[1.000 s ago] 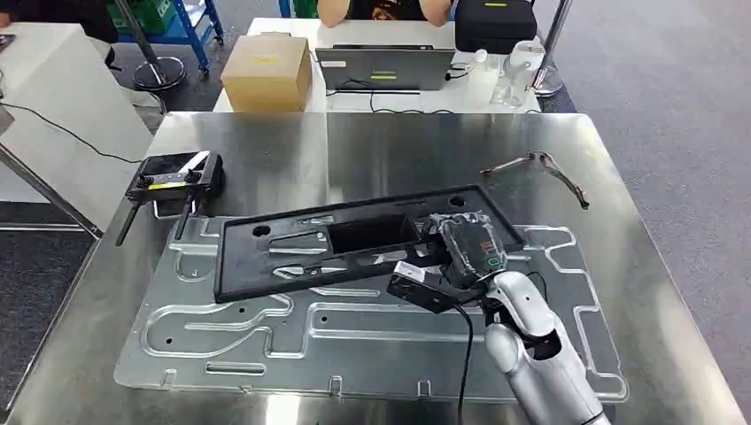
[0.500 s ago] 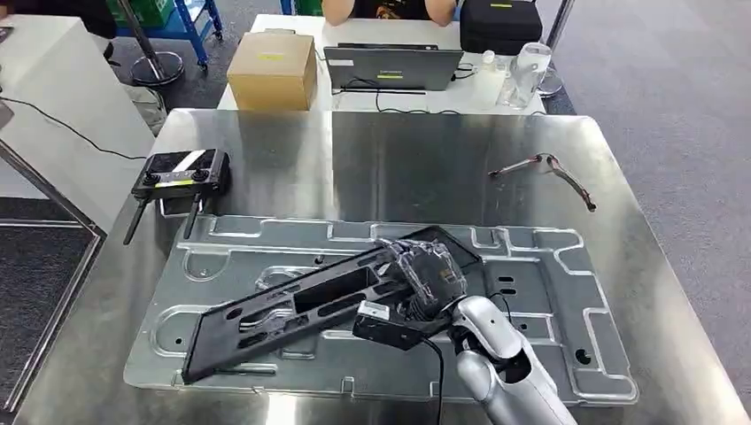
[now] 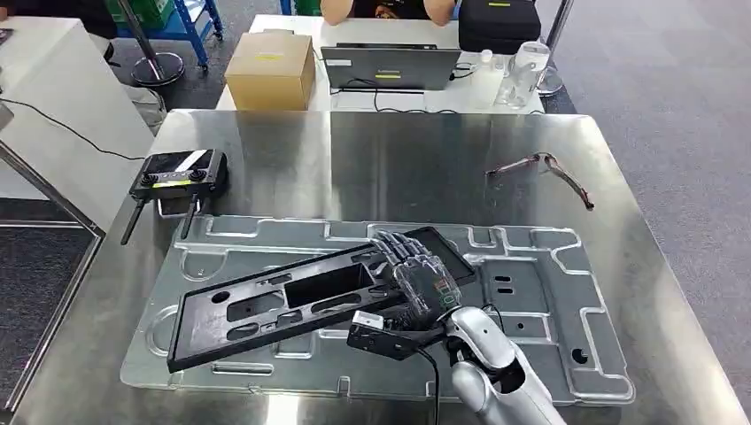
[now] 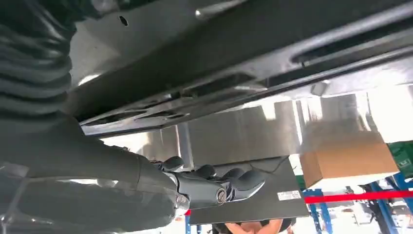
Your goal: Take the parts from the cabinet and place them on the table.
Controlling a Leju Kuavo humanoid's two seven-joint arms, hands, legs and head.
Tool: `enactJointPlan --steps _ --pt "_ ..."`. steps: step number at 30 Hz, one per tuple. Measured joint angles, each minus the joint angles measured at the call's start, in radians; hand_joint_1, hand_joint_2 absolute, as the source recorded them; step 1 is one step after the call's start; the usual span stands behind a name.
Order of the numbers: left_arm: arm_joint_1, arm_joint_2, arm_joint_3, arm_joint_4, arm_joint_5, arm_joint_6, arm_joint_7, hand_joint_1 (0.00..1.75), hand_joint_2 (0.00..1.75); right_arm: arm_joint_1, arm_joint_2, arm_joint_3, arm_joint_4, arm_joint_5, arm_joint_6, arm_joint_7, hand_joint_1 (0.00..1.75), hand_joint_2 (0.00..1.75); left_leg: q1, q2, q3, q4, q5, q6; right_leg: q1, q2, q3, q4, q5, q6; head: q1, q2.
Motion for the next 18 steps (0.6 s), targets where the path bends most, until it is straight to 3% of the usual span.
enactJointPlan --steps 1,2,3,4,6,7,8,9,10,11,12,13,14,16,17,18 --pt "0.000 0.000 0.000 -0.002 0.000 -0.001 0.001 0.00 0.00 0.002 0.002 0.000 -0.008 0.000 -0.001 0.000 0.00 0.00 -0.003 -0.002 0.004 -0.002 0.007 0.015 -0.006 0.000 0.004 -0.007 0.010 0.017 0.000 0.000" --pt "0.001 0.000 0.000 -0.003 0.001 -0.003 0.002 0.00 0.00 0.004 0.002 0.000 -0.018 0.000 -0.002 -0.001 0.00 0.00 -0.001 0.002 0.014 -0.026 0.020 0.022 -0.002 0.002 0.011 -0.018 0.013 0.022 0.000 0.000" --pt "0.001 -0.002 0.000 -0.003 0.001 -0.006 0.003 0.00 0.00 0.003 0.002 0.000 -0.027 -0.004 -0.002 -0.002 0.00 0.00 0.010 0.008 0.024 -0.046 0.032 0.022 -0.003 0.000 0.009 -0.005 -0.009 0.019 0.000 0.000" --pt "0.001 -0.002 0.000 -0.003 0.001 -0.008 0.003 0.00 0.00 0.002 0.002 0.000 -0.035 -0.008 -0.002 -0.003 0.00 0.00 0.010 0.008 0.027 -0.055 0.038 0.029 -0.002 0.000 -0.007 0.037 -0.049 0.017 0.000 0.000" --pt "0.000 -0.002 0.000 -0.003 0.001 -0.009 0.003 0.00 0.00 0.005 0.002 0.000 -0.045 -0.013 -0.001 -0.003 0.00 0.00 0.009 0.010 0.022 -0.053 0.039 0.029 -0.005 0.000 -0.069 0.191 -0.137 0.019 0.000 0.000" --pt "0.001 -0.002 0.000 -0.003 0.001 -0.010 0.004 0.00 0.00 0.008 0.002 0.000 -0.046 -0.013 -0.001 -0.004 0.00 0.00 0.009 0.011 0.019 -0.052 0.039 0.029 -0.006 0.000 -0.094 0.256 -0.162 0.022 0.000 0.000" --pt "0.001 -0.002 0.000 -0.003 0.001 -0.010 0.003 0.00 0.00 0.012 0.002 0.000 -0.046 -0.014 -0.001 -0.003 0.00 0.00 0.009 0.011 0.015 -0.049 0.040 0.028 -0.008 0.000 -0.102 0.283 -0.160 0.024 0.000 0.000" --pt "0.001 -0.002 0.000 -0.003 0.001 -0.010 0.004 0.00 0.00 0.013 0.002 0.000 -0.046 -0.014 -0.001 -0.003 0.00 0.00 0.011 0.011 0.010 -0.044 0.040 0.026 -0.010 -0.001 -0.088 0.263 -0.137 0.026 0.000 0.000" --pt "0.001 -0.003 0.000 -0.003 0.000 -0.010 0.004 0.00 0.00 0.014 0.002 0.000 -0.051 -0.014 -0.001 -0.003 0.00 0.00 0.014 0.010 0.004 -0.038 0.040 0.021 -0.015 -0.001 -0.055 0.204 -0.100 0.029 0.000 0.000" --pt "0.001 -0.004 0.000 -0.003 0.000 -0.011 0.004 0.00 0.00 0.013 0.002 0.000 -0.056 -0.014 -0.001 -0.003 0.00 0.00 0.017 0.010 -0.003 -0.029 0.037 0.015 -0.019 -0.002 -0.003 0.111 -0.058 0.033 0.000 0.000" --pt "0.001 -0.004 0.000 -0.003 0.000 -0.011 0.004 0.00 0.00 0.012 0.002 0.000 -0.063 -0.014 -0.001 -0.003 0.00 0.00 0.020 0.009 -0.009 -0.016 0.033 0.006 -0.024 -0.004 0.043 0.019 -0.044 0.037 0.000 0.000" --pt "0.002 -0.002 0.000 -0.004 0.000 -0.011 0.004 0.00 0.00 0.012 0.002 0.000 -0.064 -0.014 -0.001 -0.004 0.00 0.00 0.016 0.007 -0.020 -0.012 0.033 -0.006 -0.010 0.002 0.050 0.018 -0.057 0.032 0.000 0.000" --pt "0.002 -0.003 0.000 -0.004 -0.001 -0.011 0.004 0.00 0.00 0.015 0.002 0.000 -0.069 -0.014 -0.002 -0.003 0.00 0.00 0.015 0.006 -0.019 -0.006 0.034 -0.012 -0.008 0.006 0.043 0.023 -0.045 0.017 0.000 0.000" --pt "0.002 -0.003 0.000 -0.004 0.000 -0.011 0.004 0.00 0.00 0.014 0.002 0.000 -0.069 -0.015 -0.001 -0.005 0.00 0.00 0.018 0.004 -0.024 -0.006 0.043 -0.024 -0.006 0.006 0.034 0.022 -0.045 0.009 -0.002 0.000" --pt "0.002 -0.003 0.000 -0.004 0.000 -0.011 0.004 0.00 0.00 0.014 0.002 0.000 -0.071 -0.015 -0.001 -0.007 0.00 0.00 0.019 0.004 -0.029 -0.008 0.049 -0.031 -0.005 0.005 0.029 0.020 -0.039 -0.001 -0.002 0.000" --pt "0.002 -0.002 0.000 -0.004 0.000 -0.011 0.004 0.00 0.00 0.013 0.002 0.000 -0.071 -0.015 -0.001 -0.008 0.00 0.00 0.023 0.007 -0.037 0.002 0.029 -0.037 -0.011 0.002 0.024 0.012 -0.030 -0.015 -0.002 0.000"
